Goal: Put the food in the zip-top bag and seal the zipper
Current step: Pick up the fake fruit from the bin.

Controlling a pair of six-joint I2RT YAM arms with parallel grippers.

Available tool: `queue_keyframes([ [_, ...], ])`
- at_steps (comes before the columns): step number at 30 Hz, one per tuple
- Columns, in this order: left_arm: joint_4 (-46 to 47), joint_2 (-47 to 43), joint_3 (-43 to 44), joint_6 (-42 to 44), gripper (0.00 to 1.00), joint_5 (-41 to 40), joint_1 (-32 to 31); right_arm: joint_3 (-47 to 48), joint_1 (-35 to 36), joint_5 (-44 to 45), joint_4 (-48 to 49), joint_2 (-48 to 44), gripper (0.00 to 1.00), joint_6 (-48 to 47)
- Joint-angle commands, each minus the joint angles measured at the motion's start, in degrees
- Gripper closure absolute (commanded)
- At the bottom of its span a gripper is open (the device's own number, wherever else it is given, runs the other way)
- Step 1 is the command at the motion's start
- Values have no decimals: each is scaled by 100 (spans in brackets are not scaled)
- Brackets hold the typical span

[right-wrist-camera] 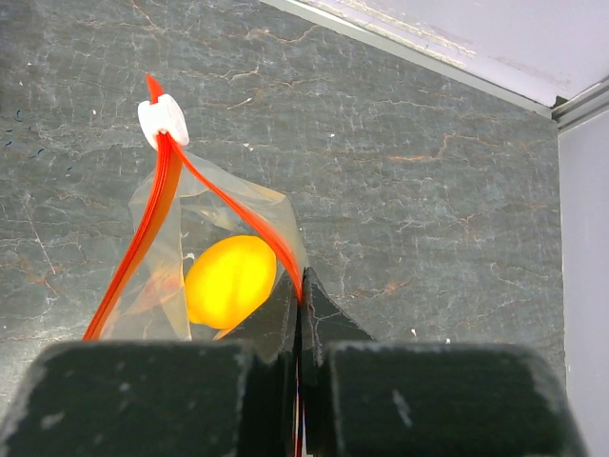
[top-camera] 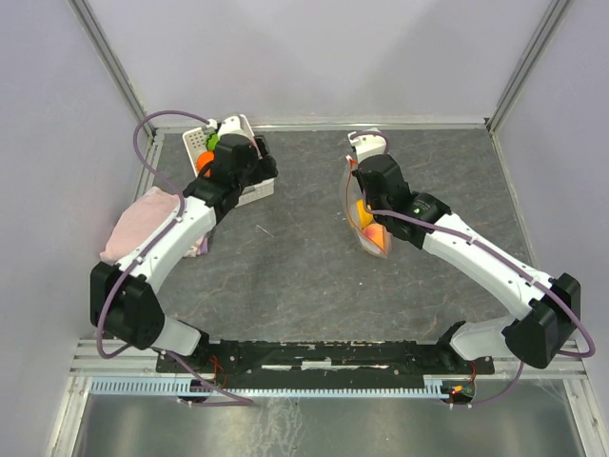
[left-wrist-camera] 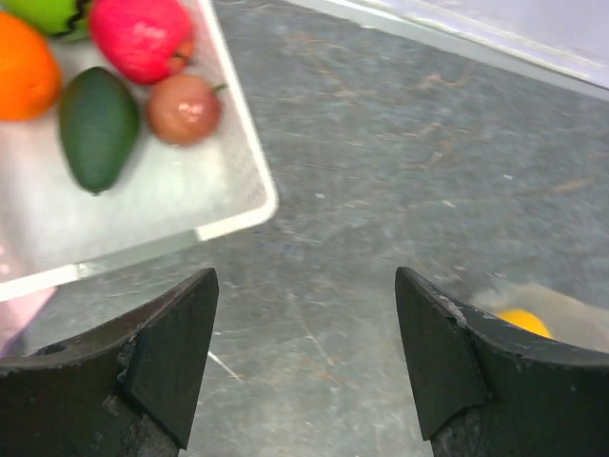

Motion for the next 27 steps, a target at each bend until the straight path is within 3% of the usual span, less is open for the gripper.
queue_keyframes([
  [1,-173,355,250,320,18,-161,532,183,-18,190,224,-55,99,-49],
  [11,-698,1850,1057,738,18,-79,1450,167,-24,156,218,-112,99,-94],
  [27,-631,3596,2267,1373,20,468,2041,74,-19,-11,252,-68,99,-88],
])
